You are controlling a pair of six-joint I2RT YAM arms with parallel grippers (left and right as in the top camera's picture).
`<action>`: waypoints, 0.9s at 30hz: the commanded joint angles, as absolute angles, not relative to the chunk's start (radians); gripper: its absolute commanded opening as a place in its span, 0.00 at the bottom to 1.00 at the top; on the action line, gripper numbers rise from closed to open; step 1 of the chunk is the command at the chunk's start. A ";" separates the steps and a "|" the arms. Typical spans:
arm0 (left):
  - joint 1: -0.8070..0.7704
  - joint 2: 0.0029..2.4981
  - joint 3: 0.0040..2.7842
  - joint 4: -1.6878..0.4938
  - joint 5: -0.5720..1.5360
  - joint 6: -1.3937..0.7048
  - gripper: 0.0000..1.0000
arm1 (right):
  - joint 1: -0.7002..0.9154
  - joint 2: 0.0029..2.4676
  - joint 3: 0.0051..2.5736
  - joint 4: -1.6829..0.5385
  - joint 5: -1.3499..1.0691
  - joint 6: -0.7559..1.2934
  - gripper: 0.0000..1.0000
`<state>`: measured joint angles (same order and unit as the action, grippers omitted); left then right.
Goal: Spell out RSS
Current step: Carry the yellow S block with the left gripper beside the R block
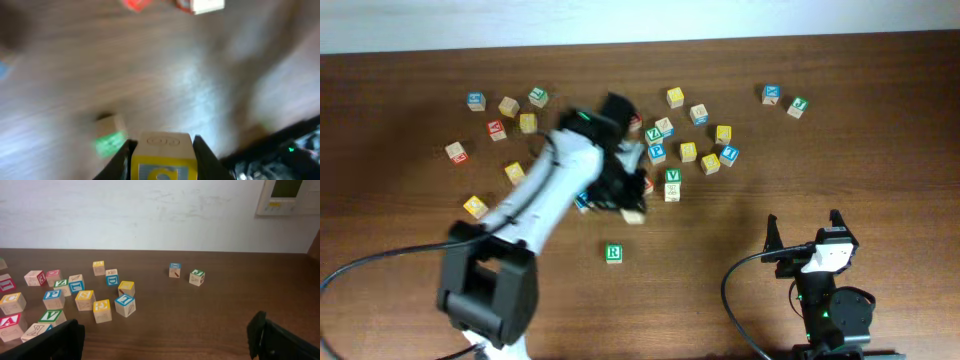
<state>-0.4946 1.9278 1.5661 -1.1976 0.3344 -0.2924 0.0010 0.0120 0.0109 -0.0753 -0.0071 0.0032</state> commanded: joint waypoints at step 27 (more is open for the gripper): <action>-0.750 1.914 1.231 -0.909 0.005 -0.769 0.28 | 0.006 0.007 0.006 -0.081 0.001 0.007 0.98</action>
<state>-0.7467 1.9278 1.2404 -0.9020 -0.0174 -0.7574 0.0006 0.0139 0.0109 -0.0750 -0.0071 0.0040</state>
